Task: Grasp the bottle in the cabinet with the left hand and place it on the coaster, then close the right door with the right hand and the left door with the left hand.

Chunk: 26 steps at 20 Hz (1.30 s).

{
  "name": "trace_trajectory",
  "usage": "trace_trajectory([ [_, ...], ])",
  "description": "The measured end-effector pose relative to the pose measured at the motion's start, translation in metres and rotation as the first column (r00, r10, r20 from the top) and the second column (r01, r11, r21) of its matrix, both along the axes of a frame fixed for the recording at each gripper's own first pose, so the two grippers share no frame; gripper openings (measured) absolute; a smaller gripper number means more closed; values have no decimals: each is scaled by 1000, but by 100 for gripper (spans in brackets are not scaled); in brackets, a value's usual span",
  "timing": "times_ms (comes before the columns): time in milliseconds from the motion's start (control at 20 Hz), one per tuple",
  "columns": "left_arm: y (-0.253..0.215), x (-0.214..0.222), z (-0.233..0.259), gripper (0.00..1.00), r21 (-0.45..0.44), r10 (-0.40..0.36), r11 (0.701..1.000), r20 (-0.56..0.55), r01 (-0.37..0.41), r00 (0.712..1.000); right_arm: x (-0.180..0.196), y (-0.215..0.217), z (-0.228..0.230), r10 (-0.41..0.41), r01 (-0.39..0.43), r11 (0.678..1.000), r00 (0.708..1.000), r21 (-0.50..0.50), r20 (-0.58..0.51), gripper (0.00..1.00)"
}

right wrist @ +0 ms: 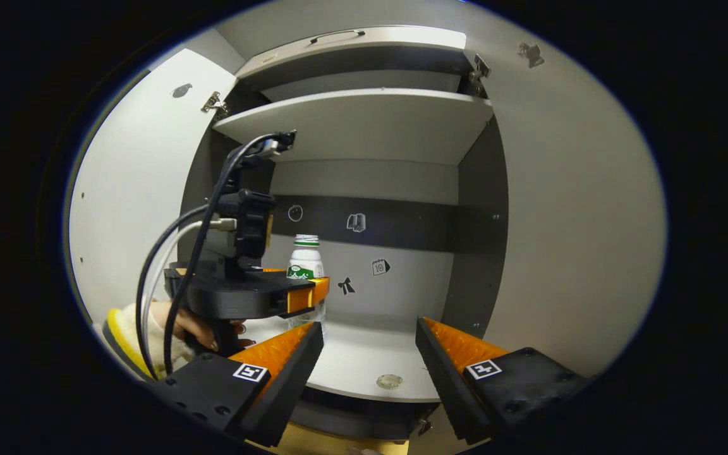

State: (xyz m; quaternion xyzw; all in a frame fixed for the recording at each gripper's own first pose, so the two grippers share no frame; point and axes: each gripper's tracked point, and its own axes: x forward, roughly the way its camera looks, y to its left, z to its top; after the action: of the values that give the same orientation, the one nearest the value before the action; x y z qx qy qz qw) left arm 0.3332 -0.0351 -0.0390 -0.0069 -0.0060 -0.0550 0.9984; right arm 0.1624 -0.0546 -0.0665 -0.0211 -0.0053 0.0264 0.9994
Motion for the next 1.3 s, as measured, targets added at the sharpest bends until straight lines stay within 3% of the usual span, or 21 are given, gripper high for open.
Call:
trace_trajectory([
  [200, 15, -58, 24, 70, 22, 37, 999, 45, -39, 998, -37, 8, 21, -3, 3, 1000, 999, 2, 32, 98],
  [700, 14, -191, 48, 71, 74, 14, 997, 104, -21, 994, -133, 43, 58, -27, 29, 999, 995, -23, 97, 97],
  [1000, 8, -254, 21, 69, 71, -56, 996, 73, 50, 996, -192, 37, 40, -164, 164, 986, 986, -1, 43, 98],
  [1300, -9, -316, -31, 69, 33, -143, 989, 59, 142, 988, -245, 4, 7, -343, 342, 939, 939, -50, -24, 98],
])
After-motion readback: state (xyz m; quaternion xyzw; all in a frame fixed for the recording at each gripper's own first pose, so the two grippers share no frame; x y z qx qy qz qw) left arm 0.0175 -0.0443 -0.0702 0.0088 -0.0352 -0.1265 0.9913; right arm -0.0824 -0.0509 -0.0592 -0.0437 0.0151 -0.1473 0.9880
